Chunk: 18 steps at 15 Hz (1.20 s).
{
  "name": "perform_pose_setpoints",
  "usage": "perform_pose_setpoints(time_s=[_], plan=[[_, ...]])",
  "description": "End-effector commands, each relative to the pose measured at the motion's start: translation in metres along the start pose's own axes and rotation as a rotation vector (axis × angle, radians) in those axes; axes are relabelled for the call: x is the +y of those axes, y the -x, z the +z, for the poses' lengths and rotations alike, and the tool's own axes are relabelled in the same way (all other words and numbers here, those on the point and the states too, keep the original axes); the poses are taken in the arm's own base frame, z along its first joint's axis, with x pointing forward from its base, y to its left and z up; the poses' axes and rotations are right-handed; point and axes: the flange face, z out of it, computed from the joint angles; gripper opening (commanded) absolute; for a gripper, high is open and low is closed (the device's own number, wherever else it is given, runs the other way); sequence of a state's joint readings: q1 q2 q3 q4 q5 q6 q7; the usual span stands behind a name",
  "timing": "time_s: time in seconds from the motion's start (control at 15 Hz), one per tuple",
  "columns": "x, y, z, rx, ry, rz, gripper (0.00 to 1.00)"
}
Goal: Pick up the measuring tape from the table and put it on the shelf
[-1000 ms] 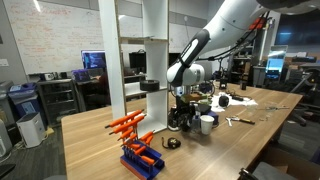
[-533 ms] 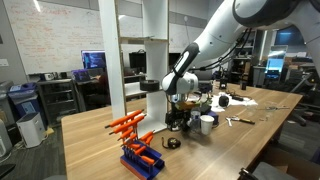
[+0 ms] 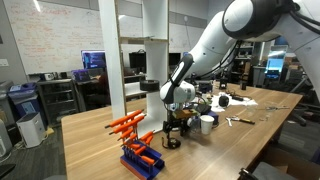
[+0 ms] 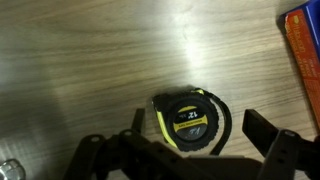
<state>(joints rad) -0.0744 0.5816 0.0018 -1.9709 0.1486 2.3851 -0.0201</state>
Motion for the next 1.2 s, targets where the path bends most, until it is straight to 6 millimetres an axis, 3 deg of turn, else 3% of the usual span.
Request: perform_pose_setpoints(time_s=[0.0, 0.47, 0.87, 0.93, 1.0, 1.13], plan=[[-0.003, -0.006, 0.014, 0.007, -0.036, -0.026, 1.00], [-0.003, -0.008, 0.039, -0.026, -0.041, -0.044, 1.00], [0.000, -0.023, 0.050, -0.035, -0.031, -0.041, 1.00], [0.002, -0.026, 0.050, -0.032, -0.034, -0.040, 0.75], [0.003, -0.029, 0.050, -0.026, -0.033, -0.044, 0.74], [0.007, -0.034, 0.048, -0.021, -0.032, -0.040, 0.56]])
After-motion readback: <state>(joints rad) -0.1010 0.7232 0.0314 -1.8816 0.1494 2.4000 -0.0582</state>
